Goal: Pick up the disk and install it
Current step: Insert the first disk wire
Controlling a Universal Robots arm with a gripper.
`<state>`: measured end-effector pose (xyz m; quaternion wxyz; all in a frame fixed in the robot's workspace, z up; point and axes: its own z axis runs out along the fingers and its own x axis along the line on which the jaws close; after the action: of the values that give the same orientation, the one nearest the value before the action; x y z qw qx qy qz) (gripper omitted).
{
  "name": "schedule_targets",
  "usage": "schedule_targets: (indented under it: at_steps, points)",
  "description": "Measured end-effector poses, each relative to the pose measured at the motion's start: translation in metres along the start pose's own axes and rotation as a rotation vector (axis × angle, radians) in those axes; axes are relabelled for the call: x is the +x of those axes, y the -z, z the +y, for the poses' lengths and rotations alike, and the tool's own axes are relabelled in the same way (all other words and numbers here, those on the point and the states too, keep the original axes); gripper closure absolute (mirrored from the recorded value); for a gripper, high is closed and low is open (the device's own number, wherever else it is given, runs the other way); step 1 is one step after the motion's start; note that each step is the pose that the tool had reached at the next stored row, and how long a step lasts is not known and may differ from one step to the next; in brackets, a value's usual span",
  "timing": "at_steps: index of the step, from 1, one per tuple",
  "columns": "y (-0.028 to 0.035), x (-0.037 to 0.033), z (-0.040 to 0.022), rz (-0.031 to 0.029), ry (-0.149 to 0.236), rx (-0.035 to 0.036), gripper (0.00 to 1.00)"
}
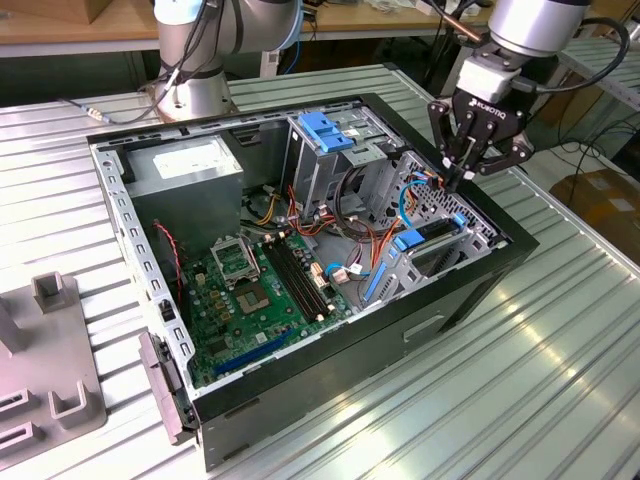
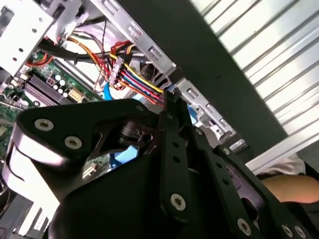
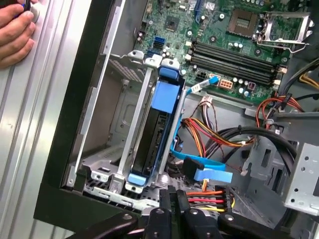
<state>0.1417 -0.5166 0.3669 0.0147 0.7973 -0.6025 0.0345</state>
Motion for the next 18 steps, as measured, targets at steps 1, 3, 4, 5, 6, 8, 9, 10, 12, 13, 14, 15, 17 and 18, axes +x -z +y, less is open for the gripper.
schedule_targets:
  at_steps: [1,3,4,5,6,8,9,10,12,13,14,15,17,18]
  points:
    - [-0.0001,0.0,0.0,0.0004,-0.015,-0.0012,0.84]
    - [-0.0005,-0.0001,0.0001,0.0014,-0.072,-0.0054,0.84]
    - [-0.0007,-0.0001,0.0001,0.0016,-0.089,-0.0066,0.84]
    - [-0.0011,-0.0001,0.0001,0.0021,-0.119,-0.0088,0.84]
    - [-0.0013,-0.0001,0.0001,0.0026,-0.141,-0.0104,0.84]
    - [-0.0015,-0.0002,0.0001,0.0035,-0.191,-0.0141,0.84]
    - [-0.0017,-0.0002,0.0001,0.0037,-0.206,-0.0151,0.84]
    - [-0.0018,-0.0002,0.0001,0.004,-0.224,-0.0165,0.84]
    - [-0.0024,-0.0001,0.0003,0.0043,-0.245,-0.0178,0.84]
    - [-0.0029,0.0012,0.0008,0.0025,-0.245,-0.0177,0.84]
    - [-0.0032,0.0032,0.0014,-0.006,-0.246,-0.0164,0.84]
    - [-0.0035,0.005,0.0021,-0.0171,-0.246,-0.0147,0.84]
    - [-0.004,0.0084,0.0037,-0.0496,-0.247,-0.0097,0.84]
    - [-0.0041,0.0098,0.0044,-0.0637,-0.247,-0.0075,0.84]
